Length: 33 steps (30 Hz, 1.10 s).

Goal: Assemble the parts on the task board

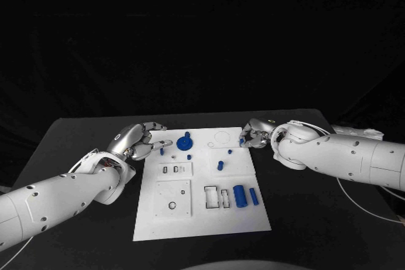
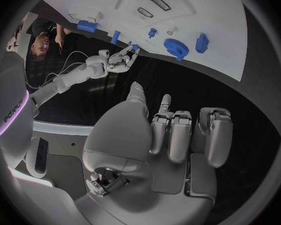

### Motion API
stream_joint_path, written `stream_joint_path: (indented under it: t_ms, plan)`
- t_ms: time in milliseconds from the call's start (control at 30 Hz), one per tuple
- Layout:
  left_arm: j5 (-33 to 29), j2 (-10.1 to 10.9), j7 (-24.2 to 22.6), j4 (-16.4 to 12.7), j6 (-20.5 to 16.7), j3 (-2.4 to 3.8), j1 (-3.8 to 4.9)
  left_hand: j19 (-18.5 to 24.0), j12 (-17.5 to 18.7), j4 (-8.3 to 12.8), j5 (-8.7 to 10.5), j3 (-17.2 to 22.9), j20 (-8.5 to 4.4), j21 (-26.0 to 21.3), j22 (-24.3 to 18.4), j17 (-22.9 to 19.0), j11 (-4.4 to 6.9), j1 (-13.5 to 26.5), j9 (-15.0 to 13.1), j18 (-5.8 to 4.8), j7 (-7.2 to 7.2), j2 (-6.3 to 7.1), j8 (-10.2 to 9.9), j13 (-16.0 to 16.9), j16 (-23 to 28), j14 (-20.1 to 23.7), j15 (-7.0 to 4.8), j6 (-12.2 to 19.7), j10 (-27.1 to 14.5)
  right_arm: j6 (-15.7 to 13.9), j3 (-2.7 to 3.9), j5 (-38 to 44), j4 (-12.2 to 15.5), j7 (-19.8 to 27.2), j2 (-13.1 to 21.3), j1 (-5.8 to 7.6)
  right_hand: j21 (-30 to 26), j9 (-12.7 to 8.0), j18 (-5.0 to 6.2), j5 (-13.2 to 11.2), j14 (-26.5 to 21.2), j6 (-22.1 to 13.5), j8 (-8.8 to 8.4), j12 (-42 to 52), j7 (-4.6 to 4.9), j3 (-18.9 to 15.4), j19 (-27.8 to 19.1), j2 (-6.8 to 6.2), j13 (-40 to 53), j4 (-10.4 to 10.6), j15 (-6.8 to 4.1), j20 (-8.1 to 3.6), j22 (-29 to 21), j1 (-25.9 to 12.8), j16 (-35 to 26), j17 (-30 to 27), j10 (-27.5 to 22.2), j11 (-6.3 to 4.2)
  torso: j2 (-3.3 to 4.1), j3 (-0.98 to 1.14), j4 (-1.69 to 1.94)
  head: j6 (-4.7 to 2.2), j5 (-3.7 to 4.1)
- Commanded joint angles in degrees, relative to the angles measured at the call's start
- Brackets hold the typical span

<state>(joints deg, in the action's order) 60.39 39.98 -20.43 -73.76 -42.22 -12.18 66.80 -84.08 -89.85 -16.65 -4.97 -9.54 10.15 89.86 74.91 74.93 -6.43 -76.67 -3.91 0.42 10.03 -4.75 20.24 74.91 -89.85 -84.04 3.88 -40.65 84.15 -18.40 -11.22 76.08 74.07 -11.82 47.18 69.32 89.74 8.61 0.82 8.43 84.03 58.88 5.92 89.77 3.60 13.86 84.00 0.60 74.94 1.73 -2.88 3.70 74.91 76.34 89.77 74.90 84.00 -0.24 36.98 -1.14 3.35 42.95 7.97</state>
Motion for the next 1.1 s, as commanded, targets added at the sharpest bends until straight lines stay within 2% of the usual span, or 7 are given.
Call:
stream_joint_path:
  t_ms: [33, 233, 467, 600, 800, 967, 1100]
  plan:
    - [0.2, -0.1, -0.6, -0.2, 0.1, 0.04, 0.03, -5.9, -0.1, 0.1, -0.33, -0.4, 0.23, 0.1, 15.1, 15.1, 0.14, 0.1, 0.0, -0.42, 0.04, -0.5, -0.2, 15.1, -0.1, -6.0, -0.12, -0.2, 5.9, 0.8, -0.07, -0.4, 0.0, -0.5, 0.0, -0.12, 0.3, 0.4, -0.82, 0.3, 6.0, 1.4, 0.6, 0.2, 0.09, 0.2, 6.0, 0.72, 15.1, -0.3, -0.21, -0.43, 15.1, 0.8, 0.2, 15.1, 6.0, 0.29, 0.03, 0.02, 0.04, 0.03, -0.02]
    - [0.2, 0.0, -0.6, -0.2, 0.0, 0.04, 0.03, -5.9, -0.1, 0.1, -0.33, -0.4, 0.23, 0.1, 15.1, 15.1, 0.14, 0.1, 0.0, -0.42, 0.04, -0.5, -0.2, 15.1, -0.1, -6.0, -0.12, -0.2, 5.9, -1.3, -0.07, -0.5, 0.4, 0.3, 0.1, -0.13, 0.3, 0.4, -0.82, 0.6, 6.0, 2.0, 0.67, 0.2, 0.22, 0.1, 6.0, 0.76, 15.1, -0.6, -0.06, -0.34, 15.1, 1.1, 0.2, 15.1, 6.0, 0.6, -0.02, 0.01, 0.04, 0.03, -0.07]
    - [0.2, 0.0, -0.6, -0.2, 0.1, 0.04, 0.03, -5.9, -0.1, 0.1, -0.33, -0.4, 0.23, 0.1, 15.1, 15.1, 0.14, 0.1, 0.0, -0.42, 0.04, -0.5, -0.2, 15.1, -0.1, -6.0, -0.12, -0.2, 5.9, -8.6, -0.05, -2.2, 2.6, 4.1, 0.9, -0.07, 0.3, 0.5, -0.82, 2.1, 6.0, 4.1, 0.93, 0.2, 1.34, -0.1, 6.0, 0.62, 15.1, -1.4, 0.77, 0.27, 15.1, 2.1, 0.2, 15.1, 6.0, 1.78, -0.07, 0.04, 0.05, -0.03, -0.37]
    - [0.2, 0.0, -0.6, -0.2, 0.1, 0.04, 0.02, -5.9, -0.1, 0.1, -0.33, -0.4, 0.23, 0.1, 15.1, 15.1, 0.14, 0.1, 0.0, -0.42, 0.04, -0.5, -0.2, 15.1, -0.1, -6.0, -0.12, -0.2, 5.9, -11.0, 0.01, -3.7, 4.8, 5.4, 1.4, 0.64, 0.3, 0.4, -0.82, 2.8, 6.0, 4.8, 0.95, 0.2, 1.77, -0.2, 6.0, 0.61, 15.1, -1.8, 1.18, 0.56, 15.1, 2.5, 0.2, 15.1, 6.0, 2.17, -0.04, 0.03, 0.06, -0.07, -0.49]
    - [0.2, -0.1, -0.6, 0.0, 0.1, 0.04, 0.02, -5.9, -0.1, 0.1, -0.33, -0.4, 0.23, 0.1, 15.1, 15.1, 0.14, 0.1, 0.0, -0.42, 0.04, -0.5, -0.2, 15.1, -0.1, -6.0, -0.12, -0.2, 5.9, -11.1, 0.05, -5.1, 8.7, 5.3, 2.1, 2.8, 0.3, 0.4, -0.82, 2.9, 6.0, 5.0, 0.93, 0.2, 1.94, -0.2, 6.0, 0.58, 15.1, -1.9, 1.29, 0.66, 15.1, 2.6, 0.2, 15.1, 6.0, 2.31, -0.05, -0.01, 0.08, 0.01, -0.51]
    - [0.2, -0.4, -0.7, 0.4, 0.2, 0.03, 0.02, -5.9, -0.1, 0.1, -0.33, -0.4, 0.23, 0.1, 15.1, 15.1, 0.14, 0.1, 0.0, -0.42, 0.04, -0.5, -0.2, 15.1, -0.1, -6.0, -0.12, -0.2, 5.9, -9.9, 0.06, -6.3, 12.8, 3.9, 2.3, 4.91, 0.3, 0.4, -0.82, 2.8, 6.0, 5.2, 0.89, 0.2, 2.17, -0.3, 6.0, 0.53, 15.1, -1.9, 1.43, 0.77, 15.1, 2.5, 0.2, 15.1, 6.0, 2.51, -0.07, -0.03, 0.03, 0.25, -0.78]
    - [0.2, -0.7, -0.7, 0.9, 0.3, 0.03, 0.01, -5.9, -0.1, 0.1, -0.33, -0.4, 0.23, 0.1, 15.1, 15.1, 0.14, 0.1, 0.0, -0.42, 0.04, -0.5, -0.2, 15.1, -0.1, -6.0, -0.12, -0.2, 5.9, -7.7, 0.06, -6.6, 15.2, 1.9, 1.5, 5.62, 0.3, 0.4, -0.82, 2.8, 6.0, 5.3, 0.89, 0.2, 2.3, -0.4, 6.0, 0.56, 15.1, -1.9, 1.53, 0.85, 15.1, 2.6, 0.2, 15.1, 6.0, 2.63, -0.13, -0.08, 0.09, 0.43, -0.81]
